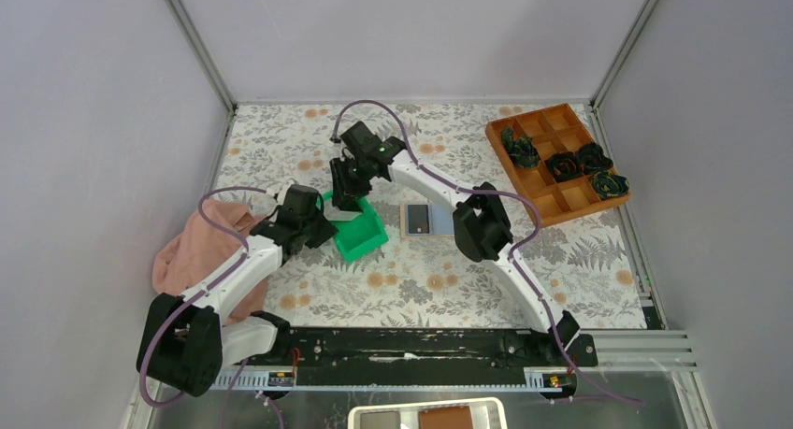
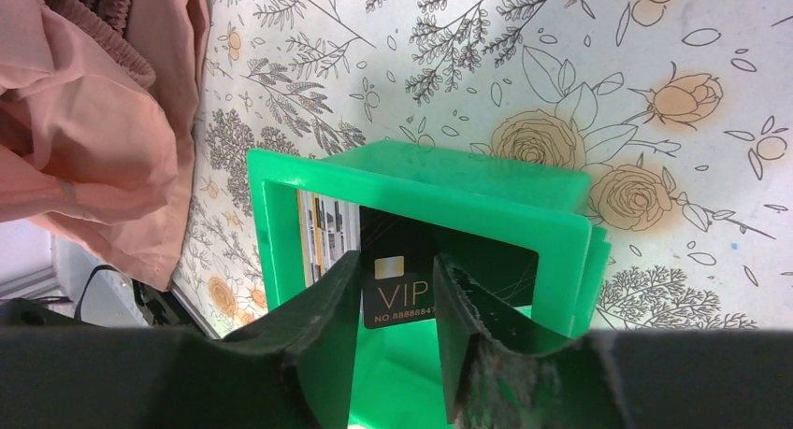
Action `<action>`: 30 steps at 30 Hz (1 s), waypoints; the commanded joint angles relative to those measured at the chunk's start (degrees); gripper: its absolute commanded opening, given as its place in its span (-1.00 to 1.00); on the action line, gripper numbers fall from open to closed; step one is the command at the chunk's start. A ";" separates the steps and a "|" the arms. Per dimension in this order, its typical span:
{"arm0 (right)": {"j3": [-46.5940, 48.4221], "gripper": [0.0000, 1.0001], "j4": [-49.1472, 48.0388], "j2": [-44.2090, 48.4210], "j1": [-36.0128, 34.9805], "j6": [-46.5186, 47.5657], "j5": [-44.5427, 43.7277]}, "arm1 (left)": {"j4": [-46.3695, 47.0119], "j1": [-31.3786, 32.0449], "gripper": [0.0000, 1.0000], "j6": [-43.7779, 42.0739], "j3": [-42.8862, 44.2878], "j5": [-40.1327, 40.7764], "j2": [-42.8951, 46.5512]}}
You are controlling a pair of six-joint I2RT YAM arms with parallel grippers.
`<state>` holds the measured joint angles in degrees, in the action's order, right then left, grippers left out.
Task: Put the credit cards into the card holder
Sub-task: Pick up the credit card from the storage box.
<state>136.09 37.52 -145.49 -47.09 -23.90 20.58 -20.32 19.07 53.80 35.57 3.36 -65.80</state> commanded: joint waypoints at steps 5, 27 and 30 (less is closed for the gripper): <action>2.37 -0.37 -0.54 0.71 -0.99 -1.84 2.12 | 3.99 -0.08 -1.00 -0.41 0.64 -2.87 0.71; 5.34 -0.64 2.98 1.08 -1.22 0.06 -0.11 | 5.55 -0.06 -1.00 -0.19 1.02 -2.98 -1.48; 6.16 -0.70 4.58 1.37 -1.23 1.39 -2.19 | 5.62 -0.09 -1.00 -0.16 1.26 -2.86 -1.61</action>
<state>139.35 39.42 -145.56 -47.59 -24.18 20.08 -19.11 19.07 53.84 35.57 2.98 -66.67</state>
